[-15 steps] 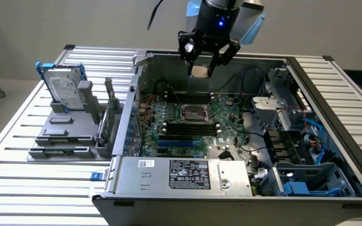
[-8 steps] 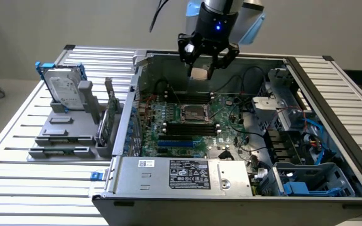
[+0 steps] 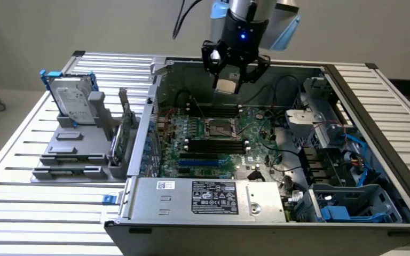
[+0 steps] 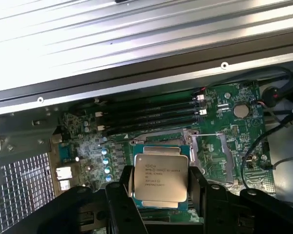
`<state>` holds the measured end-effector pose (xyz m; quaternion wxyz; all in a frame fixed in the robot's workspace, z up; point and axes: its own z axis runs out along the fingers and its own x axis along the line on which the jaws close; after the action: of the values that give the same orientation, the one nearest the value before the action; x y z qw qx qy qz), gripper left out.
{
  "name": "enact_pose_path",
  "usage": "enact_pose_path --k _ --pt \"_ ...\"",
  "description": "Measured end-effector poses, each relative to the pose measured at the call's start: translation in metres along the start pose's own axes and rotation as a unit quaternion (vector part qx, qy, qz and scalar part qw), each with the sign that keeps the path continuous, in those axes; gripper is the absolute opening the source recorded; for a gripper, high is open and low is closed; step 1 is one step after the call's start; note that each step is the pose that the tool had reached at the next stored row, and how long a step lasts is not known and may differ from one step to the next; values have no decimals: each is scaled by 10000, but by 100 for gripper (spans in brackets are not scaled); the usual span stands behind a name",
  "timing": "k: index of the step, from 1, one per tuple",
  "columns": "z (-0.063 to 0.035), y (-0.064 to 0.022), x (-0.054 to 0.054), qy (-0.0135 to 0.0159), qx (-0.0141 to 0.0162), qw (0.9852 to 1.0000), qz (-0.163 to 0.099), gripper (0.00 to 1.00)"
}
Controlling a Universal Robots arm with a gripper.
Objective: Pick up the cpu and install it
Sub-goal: 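Place the cpu into insertion slot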
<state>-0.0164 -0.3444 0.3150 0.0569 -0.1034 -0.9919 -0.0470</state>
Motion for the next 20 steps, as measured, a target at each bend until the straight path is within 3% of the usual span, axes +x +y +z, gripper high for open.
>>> enact_pose_path --k 5,10,15,20 --pt "60 -5 -7 -37 -56 9990 450 55" --pt "129 -11 -16 -74 -111 9959 899 55" --pt "199 -16 -25 -111 -166 9907 1344 55" --pt "269 -22 -33 -147 -222 9835 1791 55"
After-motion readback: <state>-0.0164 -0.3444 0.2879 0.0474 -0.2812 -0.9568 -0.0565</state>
